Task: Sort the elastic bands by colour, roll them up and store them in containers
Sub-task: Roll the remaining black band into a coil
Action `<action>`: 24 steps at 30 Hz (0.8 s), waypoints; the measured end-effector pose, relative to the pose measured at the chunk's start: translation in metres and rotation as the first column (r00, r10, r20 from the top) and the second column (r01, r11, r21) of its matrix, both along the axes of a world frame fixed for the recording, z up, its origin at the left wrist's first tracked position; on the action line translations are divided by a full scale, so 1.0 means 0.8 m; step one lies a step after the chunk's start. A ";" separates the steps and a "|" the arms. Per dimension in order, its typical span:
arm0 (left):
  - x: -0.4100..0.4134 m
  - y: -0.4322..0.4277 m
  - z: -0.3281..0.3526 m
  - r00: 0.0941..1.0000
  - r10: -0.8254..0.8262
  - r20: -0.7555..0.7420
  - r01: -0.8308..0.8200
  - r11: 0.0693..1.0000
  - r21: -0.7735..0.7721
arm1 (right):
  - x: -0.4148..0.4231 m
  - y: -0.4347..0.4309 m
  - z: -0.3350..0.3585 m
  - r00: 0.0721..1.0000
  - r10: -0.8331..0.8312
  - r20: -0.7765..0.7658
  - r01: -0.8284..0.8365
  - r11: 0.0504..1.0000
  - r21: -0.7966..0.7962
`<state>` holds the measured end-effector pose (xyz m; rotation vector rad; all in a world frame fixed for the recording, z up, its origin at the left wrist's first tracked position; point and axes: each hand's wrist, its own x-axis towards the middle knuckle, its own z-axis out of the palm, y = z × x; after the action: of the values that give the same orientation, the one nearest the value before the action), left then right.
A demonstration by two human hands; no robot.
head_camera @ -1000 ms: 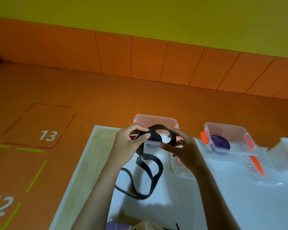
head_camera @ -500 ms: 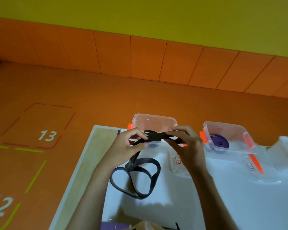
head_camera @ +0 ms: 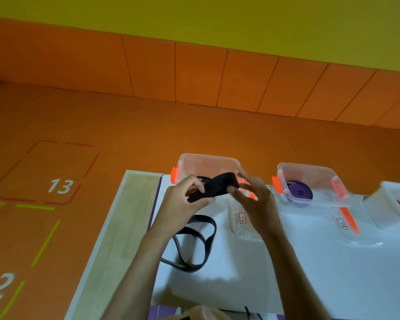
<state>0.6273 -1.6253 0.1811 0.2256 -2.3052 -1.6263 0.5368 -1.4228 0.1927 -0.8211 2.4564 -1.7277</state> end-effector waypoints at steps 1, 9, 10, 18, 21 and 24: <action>-0.001 0.001 0.000 1.000 -0.006 0.011 0.007 1.000 -0.028 | -0.001 0.001 0.002 0.991 -0.037 0.127 0.041 0.999 -0.030; -0.011 0.012 -0.010 0.994 0.024 0.104 0.004 0.964 -0.266 | -0.012 0.016 0.001 0.831 0.268 0.487 -0.190 0.960 -0.204; -0.012 0.013 -0.012 0.993 0.029 0.112 0.006 0.954 -0.300 | -0.014 0.018 0.003 0.826 0.267 0.496 -0.215 0.963 -0.160; -0.025 0.028 -0.026 0.990 0.022 0.141 0.038 0.912 -0.409 | -0.028 0.016 -0.004 0.841 -0.047 0.539 0.119 0.988 -0.100; -0.033 0.038 -0.032 0.991 -0.006 0.134 0.053 0.937 -0.346 | -0.037 0.023 -0.011 0.831 -0.068 0.553 0.138 0.987 -0.086; -0.043 0.054 -0.031 0.999 -0.029 0.043 0.041 0.955 -0.293 | -0.045 0.026 -0.013 0.810 -0.035 0.585 0.101 0.992 -0.081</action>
<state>0.5927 -1.5821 0.1565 0.1492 -2.5548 -1.2806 0.5011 -1.4017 0.1822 -0.1476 2.0034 -1.7994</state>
